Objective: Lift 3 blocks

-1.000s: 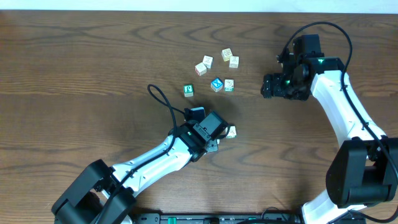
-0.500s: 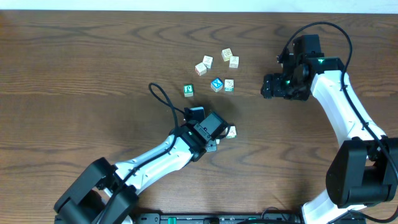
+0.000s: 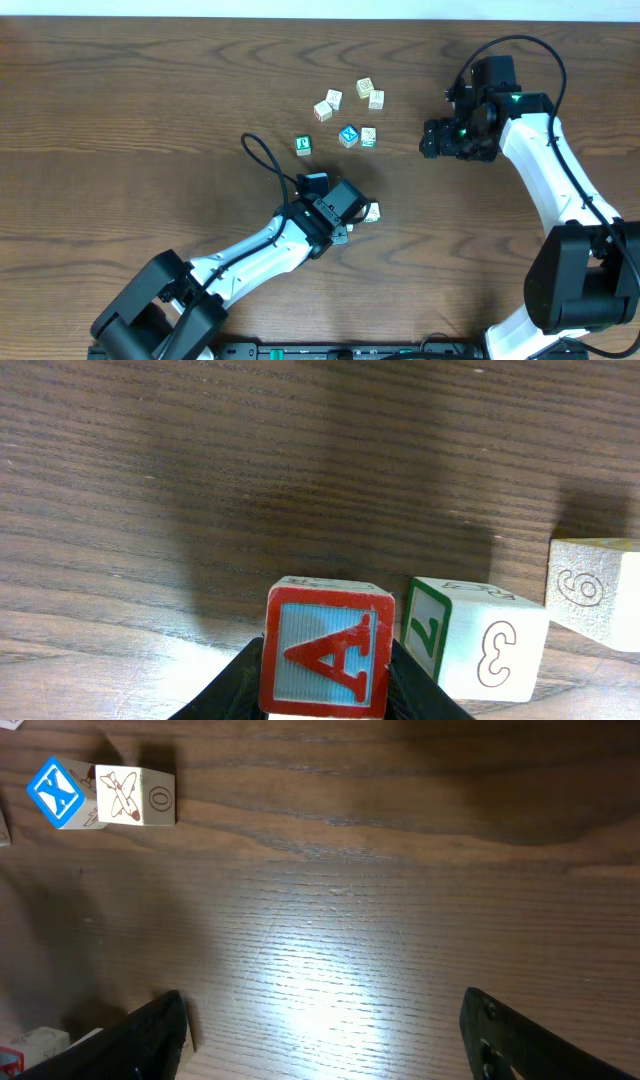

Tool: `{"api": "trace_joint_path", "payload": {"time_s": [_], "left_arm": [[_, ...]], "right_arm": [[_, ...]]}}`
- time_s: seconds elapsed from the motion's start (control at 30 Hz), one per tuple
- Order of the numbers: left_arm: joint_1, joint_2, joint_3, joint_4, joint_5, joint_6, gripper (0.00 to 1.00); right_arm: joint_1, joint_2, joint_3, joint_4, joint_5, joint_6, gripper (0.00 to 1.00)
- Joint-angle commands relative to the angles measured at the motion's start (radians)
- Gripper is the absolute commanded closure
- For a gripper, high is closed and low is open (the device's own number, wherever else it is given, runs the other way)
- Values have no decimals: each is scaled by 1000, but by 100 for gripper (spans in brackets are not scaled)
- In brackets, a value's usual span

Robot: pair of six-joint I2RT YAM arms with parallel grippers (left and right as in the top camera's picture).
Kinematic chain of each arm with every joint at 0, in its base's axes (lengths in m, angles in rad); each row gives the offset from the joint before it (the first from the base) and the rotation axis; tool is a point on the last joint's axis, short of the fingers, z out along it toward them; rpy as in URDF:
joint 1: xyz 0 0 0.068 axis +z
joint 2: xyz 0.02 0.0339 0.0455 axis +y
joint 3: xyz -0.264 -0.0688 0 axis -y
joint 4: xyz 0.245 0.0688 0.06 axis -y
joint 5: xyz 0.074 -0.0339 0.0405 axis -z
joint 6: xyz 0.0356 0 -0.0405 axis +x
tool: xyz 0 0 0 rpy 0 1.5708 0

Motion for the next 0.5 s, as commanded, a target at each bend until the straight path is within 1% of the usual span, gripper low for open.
{"api": "trace_joint_path", "payload": {"time_s": [0.0, 0.2, 0.47], "left_arm": [[-1, 22, 4, -5, -24, 13, 67], [-1, 63, 4, 2, -24, 12, 67], [-2, 66, 4, 21, -20, 13, 67]], "right_arm": [[5, -3, 4, -2, 2, 1, 16], [5, -3, 4, -1, 2, 0, 15], [5, -3, 4, 3, 3, 0, 15]]}}
